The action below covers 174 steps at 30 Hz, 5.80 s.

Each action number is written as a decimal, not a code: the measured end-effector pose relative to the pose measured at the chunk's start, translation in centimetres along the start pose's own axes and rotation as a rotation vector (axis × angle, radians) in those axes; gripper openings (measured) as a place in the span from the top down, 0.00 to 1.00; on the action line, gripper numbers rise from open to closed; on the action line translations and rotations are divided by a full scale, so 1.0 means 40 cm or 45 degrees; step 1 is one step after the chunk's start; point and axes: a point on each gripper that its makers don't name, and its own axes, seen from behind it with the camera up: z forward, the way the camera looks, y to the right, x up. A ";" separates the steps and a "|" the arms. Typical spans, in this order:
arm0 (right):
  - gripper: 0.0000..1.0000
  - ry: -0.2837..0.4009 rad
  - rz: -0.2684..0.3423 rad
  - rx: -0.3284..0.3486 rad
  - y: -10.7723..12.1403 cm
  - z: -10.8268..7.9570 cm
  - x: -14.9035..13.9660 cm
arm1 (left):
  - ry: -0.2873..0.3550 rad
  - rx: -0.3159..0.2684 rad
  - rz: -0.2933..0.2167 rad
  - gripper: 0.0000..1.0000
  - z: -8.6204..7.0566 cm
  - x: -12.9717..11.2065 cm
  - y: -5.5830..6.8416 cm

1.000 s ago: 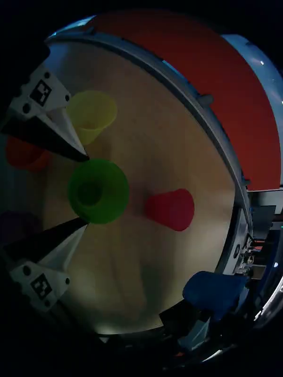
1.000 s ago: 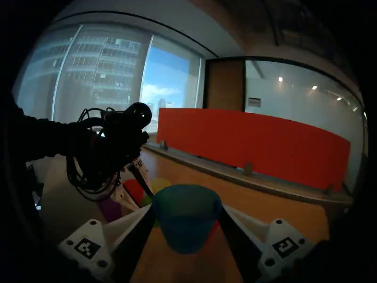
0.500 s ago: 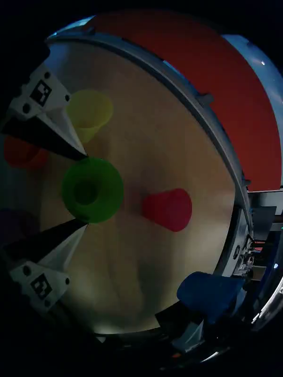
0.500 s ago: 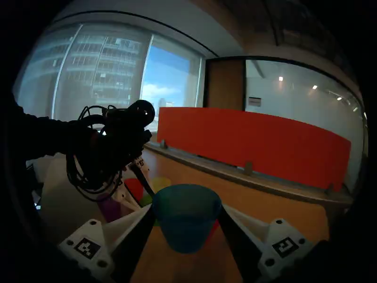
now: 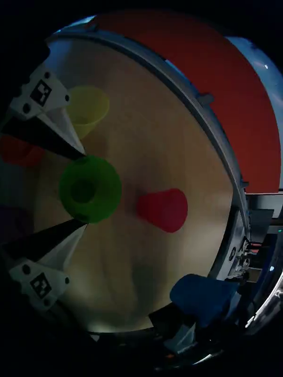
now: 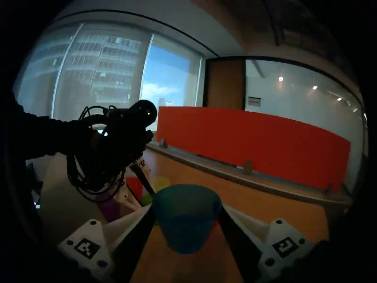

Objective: Pour water

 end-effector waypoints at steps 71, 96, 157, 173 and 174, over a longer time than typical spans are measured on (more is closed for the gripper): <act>0.09 0.064 -0.042 0.031 -0.119 -0.006 0.138 | 1.026 0.158 -0.147 0.15 -0.533 0.176 -0.015; 0.09 0.103 -0.071 0.067 -0.150 0.012 0.218 | 1.120 0.268 -0.112 0.15 -0.566 0.117 0.025; 0.10 0.208 -0.409 0.141 -0.184 0.080 0.452 | 1.130 0.133 -0.140 0.15 -0.565 0.031 0.146; 0.10 0.233 -0.517 0.146 -0.197 0.097 0.497 | 1.140 0.104 -0.103 0.15 -0.561 0.045 0.171; 0.10 0.236 -0.524 0.147 -0.198 0.098 0.499 | 1.140 0.104 -0.100 0.15 -0.560 0.046 0.171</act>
